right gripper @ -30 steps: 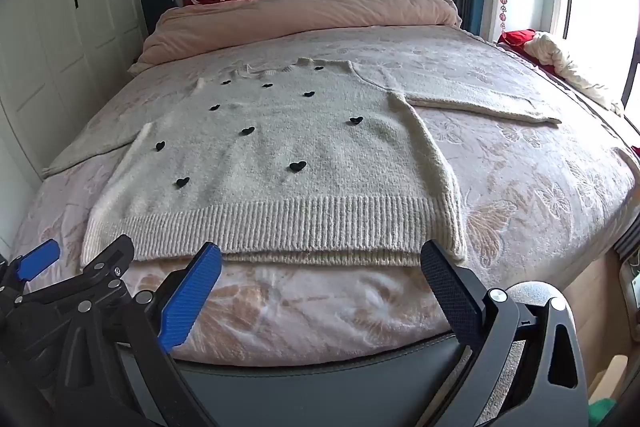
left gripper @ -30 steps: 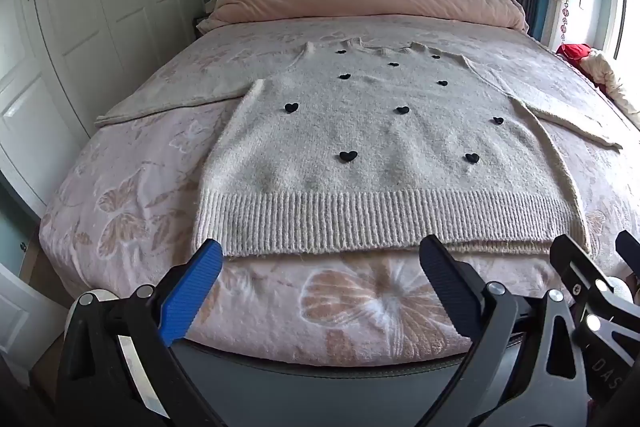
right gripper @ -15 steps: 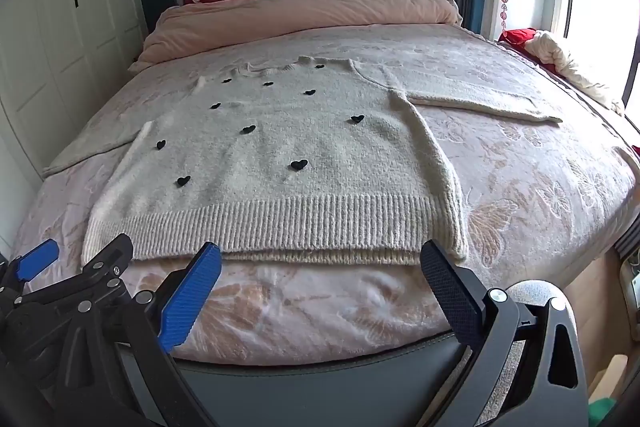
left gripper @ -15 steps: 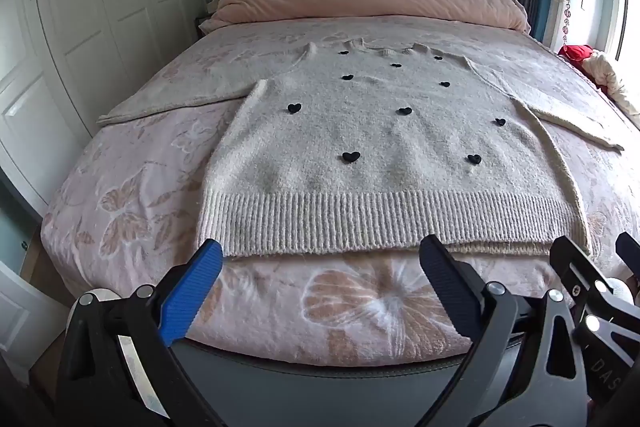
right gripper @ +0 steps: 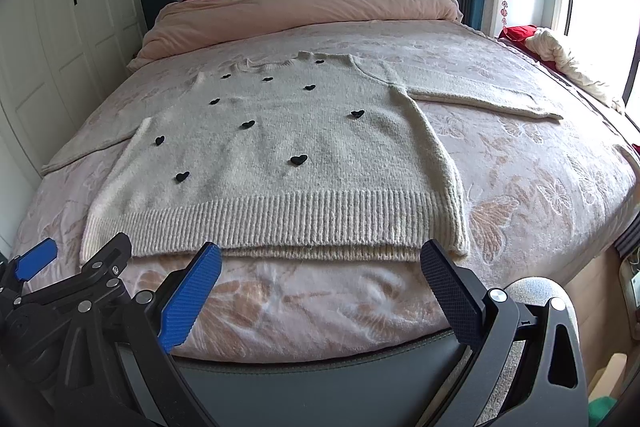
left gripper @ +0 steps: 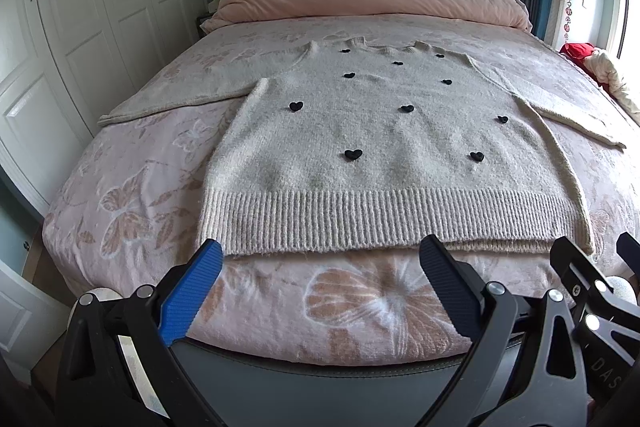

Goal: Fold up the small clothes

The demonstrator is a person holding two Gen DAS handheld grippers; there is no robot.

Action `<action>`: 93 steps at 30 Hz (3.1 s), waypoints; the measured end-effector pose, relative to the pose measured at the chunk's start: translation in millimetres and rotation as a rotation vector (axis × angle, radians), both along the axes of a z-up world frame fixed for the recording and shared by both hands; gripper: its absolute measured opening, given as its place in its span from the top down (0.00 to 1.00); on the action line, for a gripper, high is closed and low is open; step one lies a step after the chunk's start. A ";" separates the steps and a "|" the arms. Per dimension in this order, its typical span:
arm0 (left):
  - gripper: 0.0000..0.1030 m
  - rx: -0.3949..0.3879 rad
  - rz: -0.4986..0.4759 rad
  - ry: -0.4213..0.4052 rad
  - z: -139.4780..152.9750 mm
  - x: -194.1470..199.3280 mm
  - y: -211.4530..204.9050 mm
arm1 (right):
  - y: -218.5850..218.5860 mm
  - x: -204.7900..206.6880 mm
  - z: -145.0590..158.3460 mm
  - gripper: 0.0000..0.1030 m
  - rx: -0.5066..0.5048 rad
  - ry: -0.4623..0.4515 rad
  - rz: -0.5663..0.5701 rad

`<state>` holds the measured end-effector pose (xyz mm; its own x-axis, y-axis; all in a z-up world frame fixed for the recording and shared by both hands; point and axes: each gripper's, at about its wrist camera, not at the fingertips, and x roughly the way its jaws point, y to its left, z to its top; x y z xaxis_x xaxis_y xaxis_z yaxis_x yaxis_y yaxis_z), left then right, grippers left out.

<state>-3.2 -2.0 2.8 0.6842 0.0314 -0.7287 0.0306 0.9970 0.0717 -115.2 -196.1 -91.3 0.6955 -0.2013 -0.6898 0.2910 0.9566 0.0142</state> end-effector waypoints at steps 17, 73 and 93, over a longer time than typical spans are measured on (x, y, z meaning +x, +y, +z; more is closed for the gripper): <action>0.07 0.003 0.004 -0.001 -2.6 -1.4 1.4 | 1.0 0.6 -4.0 0.05 0.005 0.010 0.000; 0.05 -0.076 0.069 0.013 14.3 66.9 14.3 | -290.5 91.3 -4.8 0.05 0.261 -0.019 -0.346; 0.05 0.113 0.072 0.101 -28.5 157.4 -27.0 | -530.5 204.6 -48.5 0.84 0.321 -0.023 -0.593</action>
